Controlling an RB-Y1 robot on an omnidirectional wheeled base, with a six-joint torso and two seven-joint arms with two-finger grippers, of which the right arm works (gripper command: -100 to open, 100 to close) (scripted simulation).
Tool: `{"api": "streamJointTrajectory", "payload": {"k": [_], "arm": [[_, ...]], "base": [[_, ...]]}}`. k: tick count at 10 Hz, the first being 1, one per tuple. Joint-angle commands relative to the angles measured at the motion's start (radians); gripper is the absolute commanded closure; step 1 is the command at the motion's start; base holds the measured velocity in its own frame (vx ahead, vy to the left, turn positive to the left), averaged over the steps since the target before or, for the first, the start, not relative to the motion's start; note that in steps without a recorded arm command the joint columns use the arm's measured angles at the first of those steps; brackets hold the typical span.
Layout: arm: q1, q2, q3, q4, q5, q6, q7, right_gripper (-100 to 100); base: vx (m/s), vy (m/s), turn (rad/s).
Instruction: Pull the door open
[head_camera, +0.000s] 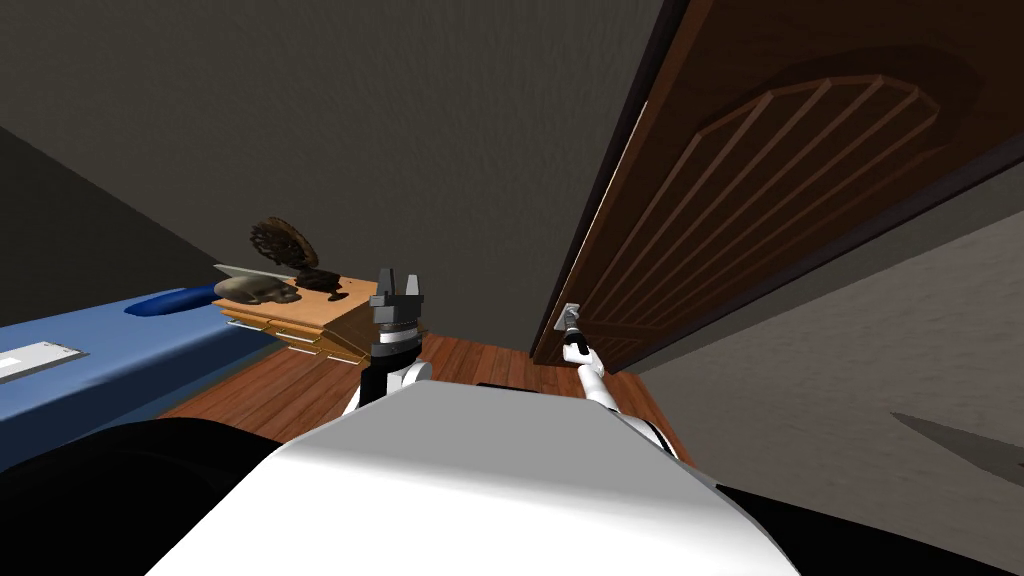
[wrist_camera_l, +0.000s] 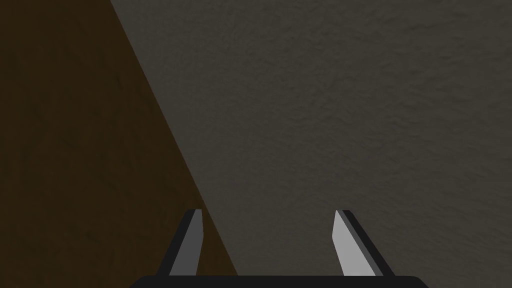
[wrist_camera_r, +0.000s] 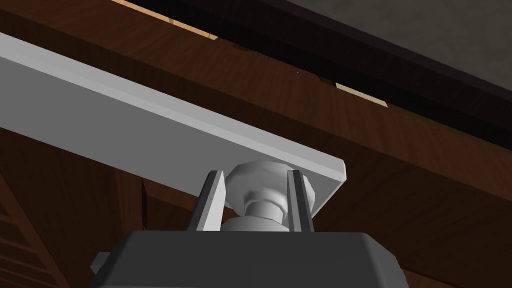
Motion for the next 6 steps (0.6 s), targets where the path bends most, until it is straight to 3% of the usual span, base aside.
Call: {"api": "streamJointTrajectory", "payload": {"k": [1,3,6], "arm": [[0.006,-0.014,-0.016,0.003,-0.014,0.001,-0.029,100],[0.0,-0.024,0.004,0.011,-0.057,-0.011,-0.095,100],[-0.003,-0.029,0.014,0.016,-0.079,-0.017,-0.151,100]], "base": [[-0.043,-0.041,0.064],[-0.056,-0.048,0.095],[-0.05,-0.038,0.058]]}}
